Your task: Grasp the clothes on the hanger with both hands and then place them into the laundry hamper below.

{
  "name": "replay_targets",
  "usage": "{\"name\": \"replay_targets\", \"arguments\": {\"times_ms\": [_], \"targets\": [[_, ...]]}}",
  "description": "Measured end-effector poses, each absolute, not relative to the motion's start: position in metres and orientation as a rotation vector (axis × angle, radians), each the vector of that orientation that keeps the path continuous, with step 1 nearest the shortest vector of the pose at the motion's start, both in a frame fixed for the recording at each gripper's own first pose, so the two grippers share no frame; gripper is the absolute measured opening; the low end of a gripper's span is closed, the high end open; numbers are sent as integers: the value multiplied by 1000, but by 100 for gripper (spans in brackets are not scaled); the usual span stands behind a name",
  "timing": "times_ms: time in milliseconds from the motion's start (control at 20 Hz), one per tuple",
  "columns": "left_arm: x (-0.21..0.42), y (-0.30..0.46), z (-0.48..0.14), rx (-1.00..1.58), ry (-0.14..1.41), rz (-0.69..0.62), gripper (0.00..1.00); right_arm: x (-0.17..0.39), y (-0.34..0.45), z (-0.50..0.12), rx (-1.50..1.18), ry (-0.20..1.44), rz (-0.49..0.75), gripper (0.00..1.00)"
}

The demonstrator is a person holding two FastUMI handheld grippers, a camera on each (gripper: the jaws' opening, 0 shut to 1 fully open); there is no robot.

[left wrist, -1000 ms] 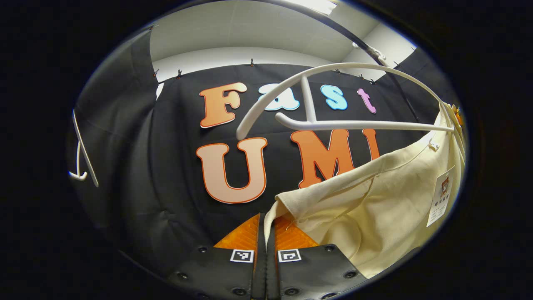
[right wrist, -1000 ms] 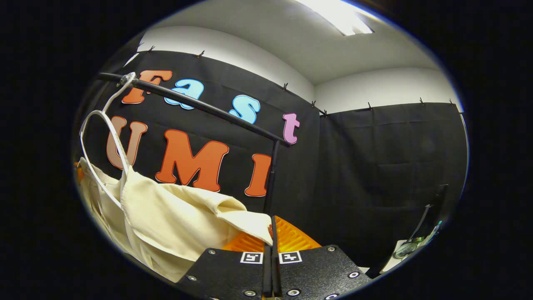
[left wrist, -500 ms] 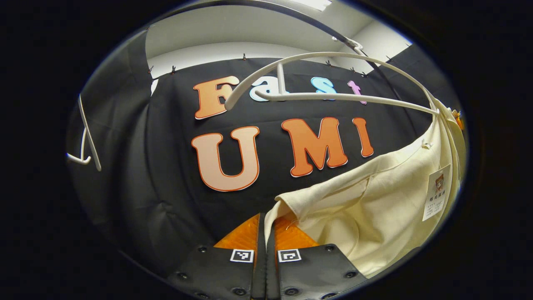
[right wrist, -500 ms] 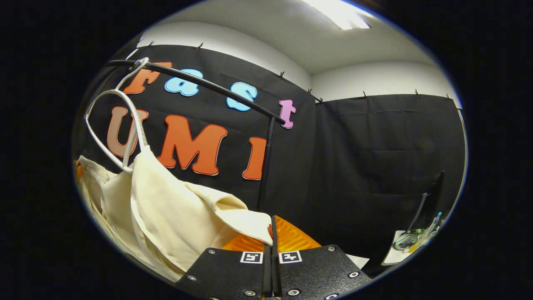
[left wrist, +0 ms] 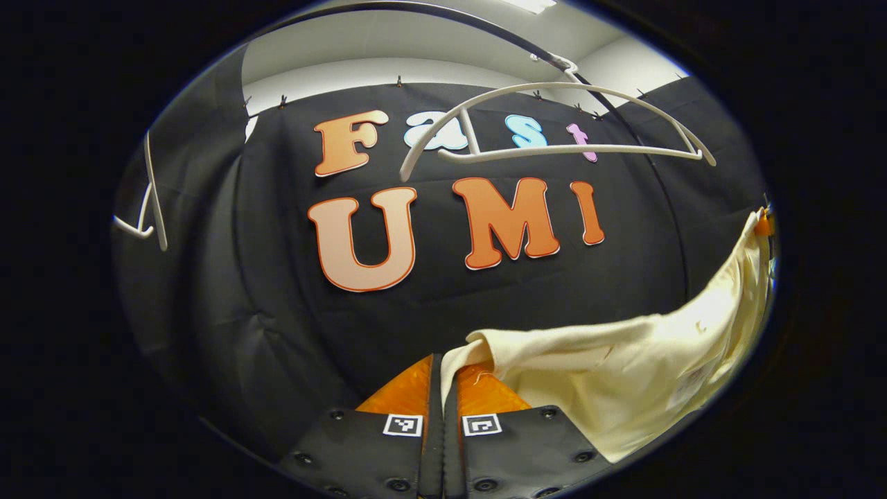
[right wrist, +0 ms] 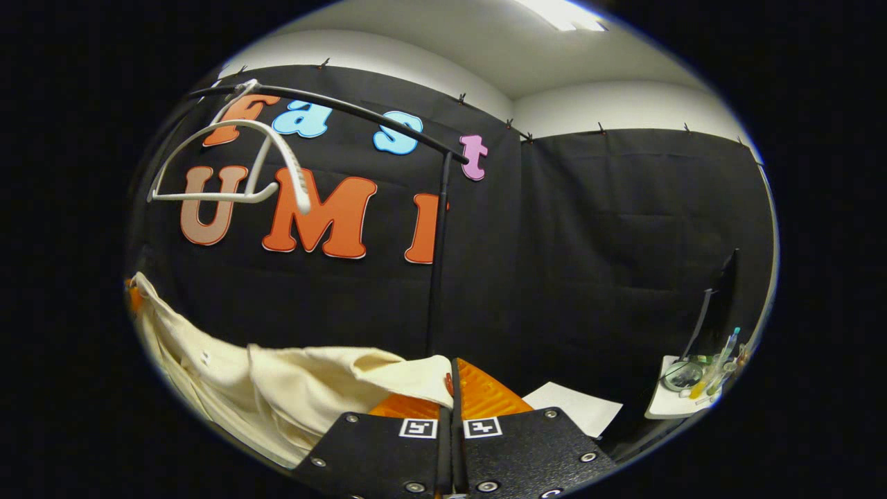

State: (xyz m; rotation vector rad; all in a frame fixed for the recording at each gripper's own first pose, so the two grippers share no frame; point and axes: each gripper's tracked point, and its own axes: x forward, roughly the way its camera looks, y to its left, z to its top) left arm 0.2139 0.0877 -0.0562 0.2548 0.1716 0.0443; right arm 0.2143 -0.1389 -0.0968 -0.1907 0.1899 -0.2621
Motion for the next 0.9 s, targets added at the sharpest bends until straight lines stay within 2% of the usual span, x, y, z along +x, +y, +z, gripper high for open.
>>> {"name": "replay_targets", "arguments": {"times_ms": [200, 550, 900], "targets": [[194, 81, -62, 265, 197, 26, 7, 192, -107, -115, -214, 210, -227, 0], [169, 60, -76, 260, 269, -66, 7, 159, -25, -126, -171, 254, -79, 0], [133, 11, -108, 58, 419, -167, 7, 116, 47, -176, -118, 351, 41, 0]]}}
